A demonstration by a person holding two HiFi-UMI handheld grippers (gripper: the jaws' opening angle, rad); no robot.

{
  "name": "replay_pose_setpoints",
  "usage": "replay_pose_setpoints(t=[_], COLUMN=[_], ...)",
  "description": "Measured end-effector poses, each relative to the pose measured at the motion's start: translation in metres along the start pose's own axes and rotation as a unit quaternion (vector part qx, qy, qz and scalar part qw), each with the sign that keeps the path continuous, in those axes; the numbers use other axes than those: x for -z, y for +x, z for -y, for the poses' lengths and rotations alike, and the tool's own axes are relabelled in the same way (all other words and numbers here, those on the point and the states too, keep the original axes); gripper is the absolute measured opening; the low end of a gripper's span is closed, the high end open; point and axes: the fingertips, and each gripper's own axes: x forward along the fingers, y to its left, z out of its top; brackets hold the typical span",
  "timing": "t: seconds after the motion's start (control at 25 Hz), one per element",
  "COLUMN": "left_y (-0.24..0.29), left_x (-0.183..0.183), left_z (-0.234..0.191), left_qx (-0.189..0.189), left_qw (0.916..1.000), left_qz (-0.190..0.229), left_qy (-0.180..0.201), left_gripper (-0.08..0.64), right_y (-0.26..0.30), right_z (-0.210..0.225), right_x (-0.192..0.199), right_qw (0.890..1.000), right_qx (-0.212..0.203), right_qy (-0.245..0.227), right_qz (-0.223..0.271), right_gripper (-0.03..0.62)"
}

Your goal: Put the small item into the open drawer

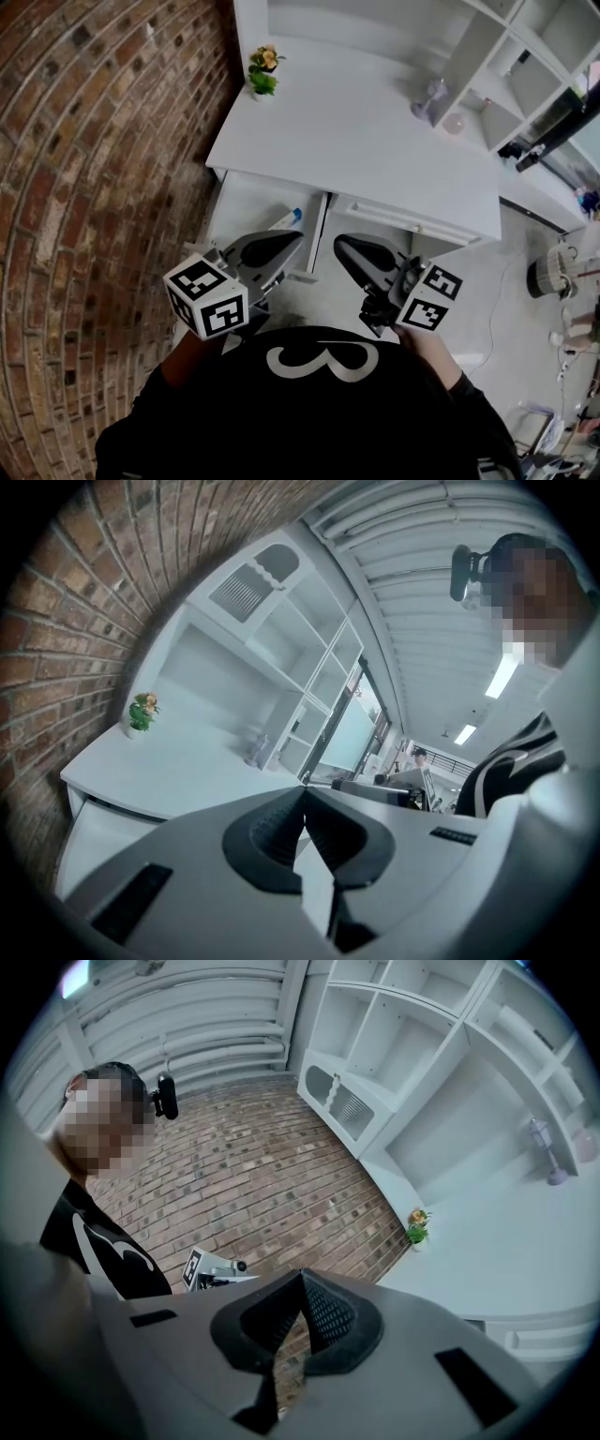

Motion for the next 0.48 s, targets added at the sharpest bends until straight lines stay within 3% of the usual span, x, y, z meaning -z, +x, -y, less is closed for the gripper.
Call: replay_pose_setpoints(t=[0.48], left_y=[0.011], left_x=[0.007], left_z=[0.007], left_qx=[0.013], left_qw=[0.9998], left_qz=[-0.012], left_qy=[-0.002], left_gripper=[0.005], right_y=[-0.012], right_z=[0.005], right_x=[0.004], right_qw=[1.000], right_qx=[0.018], right_qy=[0.001], right_qz=[-0.003], right_gripper=[0.009])
